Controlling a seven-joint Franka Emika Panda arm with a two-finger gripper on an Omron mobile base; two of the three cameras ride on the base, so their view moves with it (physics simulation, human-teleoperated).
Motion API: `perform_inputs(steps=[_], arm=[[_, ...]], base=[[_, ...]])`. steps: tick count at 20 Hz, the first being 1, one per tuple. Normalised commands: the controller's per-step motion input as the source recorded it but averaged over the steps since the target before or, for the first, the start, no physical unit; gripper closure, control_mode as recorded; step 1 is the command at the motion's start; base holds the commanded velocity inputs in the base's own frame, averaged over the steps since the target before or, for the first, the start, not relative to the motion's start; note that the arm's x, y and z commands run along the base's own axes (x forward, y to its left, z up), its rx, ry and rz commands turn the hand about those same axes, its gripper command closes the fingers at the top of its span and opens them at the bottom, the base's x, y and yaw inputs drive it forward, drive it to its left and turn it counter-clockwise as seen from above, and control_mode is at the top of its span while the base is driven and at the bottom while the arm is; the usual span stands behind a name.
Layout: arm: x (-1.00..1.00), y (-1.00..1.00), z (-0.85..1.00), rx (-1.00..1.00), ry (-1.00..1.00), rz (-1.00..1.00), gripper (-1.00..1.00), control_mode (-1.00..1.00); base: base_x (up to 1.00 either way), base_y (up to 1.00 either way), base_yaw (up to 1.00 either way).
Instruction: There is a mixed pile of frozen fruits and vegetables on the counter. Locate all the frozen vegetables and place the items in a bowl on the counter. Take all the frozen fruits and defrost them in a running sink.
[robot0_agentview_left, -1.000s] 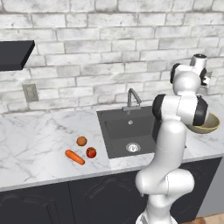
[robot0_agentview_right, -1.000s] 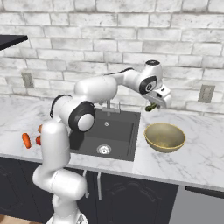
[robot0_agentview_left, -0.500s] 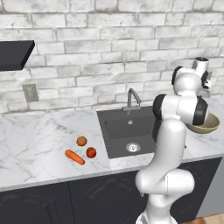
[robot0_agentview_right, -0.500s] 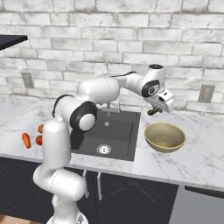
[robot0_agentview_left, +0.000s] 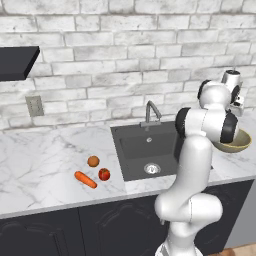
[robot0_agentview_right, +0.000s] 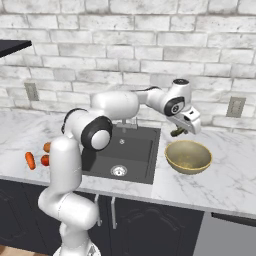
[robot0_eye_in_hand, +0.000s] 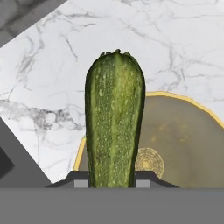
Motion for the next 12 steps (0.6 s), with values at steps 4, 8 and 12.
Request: perform_inputs(steps=[4,8,12], arm=[[-0.06,-0.09,-0.18,0.00,0.01,-0.02,1.00,-1.00],[-0.06,-0.05,-0.16,0.00,0.02,-0.01,1.00,-1.00],[-0.04,-0.10,-0.13,0.00,0.00,-0.01,1.00,-1.00]], base=[[0.00,0.00,0.00],[0.00,0.00,0.00],[0.00,0.00,0.00]])
